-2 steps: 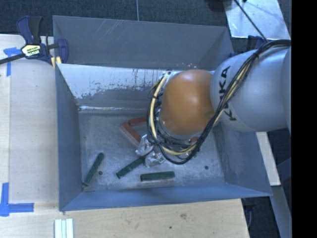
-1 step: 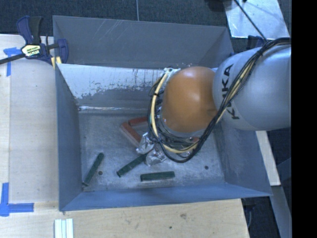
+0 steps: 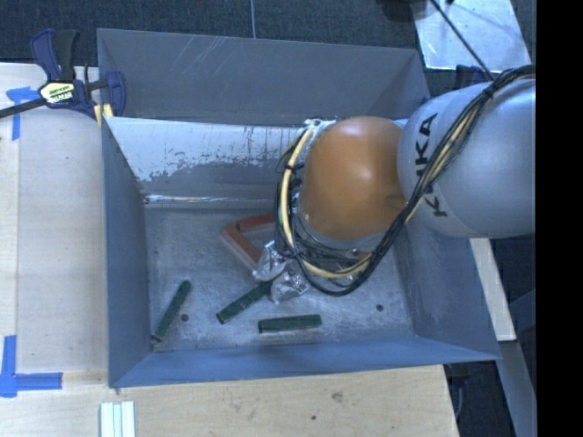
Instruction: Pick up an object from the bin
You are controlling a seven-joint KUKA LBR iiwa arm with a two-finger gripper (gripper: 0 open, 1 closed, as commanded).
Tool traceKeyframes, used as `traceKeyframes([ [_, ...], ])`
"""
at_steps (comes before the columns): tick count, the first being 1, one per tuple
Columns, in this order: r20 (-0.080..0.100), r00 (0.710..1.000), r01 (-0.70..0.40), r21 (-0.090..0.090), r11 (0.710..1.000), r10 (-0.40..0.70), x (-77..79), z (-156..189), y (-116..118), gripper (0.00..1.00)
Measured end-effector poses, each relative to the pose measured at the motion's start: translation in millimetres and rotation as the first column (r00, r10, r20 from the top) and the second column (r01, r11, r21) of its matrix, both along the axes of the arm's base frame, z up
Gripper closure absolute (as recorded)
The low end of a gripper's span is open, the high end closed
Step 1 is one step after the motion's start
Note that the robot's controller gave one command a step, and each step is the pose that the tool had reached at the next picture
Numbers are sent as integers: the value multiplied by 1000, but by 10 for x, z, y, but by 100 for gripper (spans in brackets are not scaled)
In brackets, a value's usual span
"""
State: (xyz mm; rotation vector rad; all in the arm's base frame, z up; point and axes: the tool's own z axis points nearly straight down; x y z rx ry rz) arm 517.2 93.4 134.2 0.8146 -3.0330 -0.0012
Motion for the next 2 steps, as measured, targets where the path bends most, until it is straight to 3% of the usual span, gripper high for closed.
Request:
traceKeyframes([
  [2,0,1000,1,0,1000,-1,3,383,-1,100],
])
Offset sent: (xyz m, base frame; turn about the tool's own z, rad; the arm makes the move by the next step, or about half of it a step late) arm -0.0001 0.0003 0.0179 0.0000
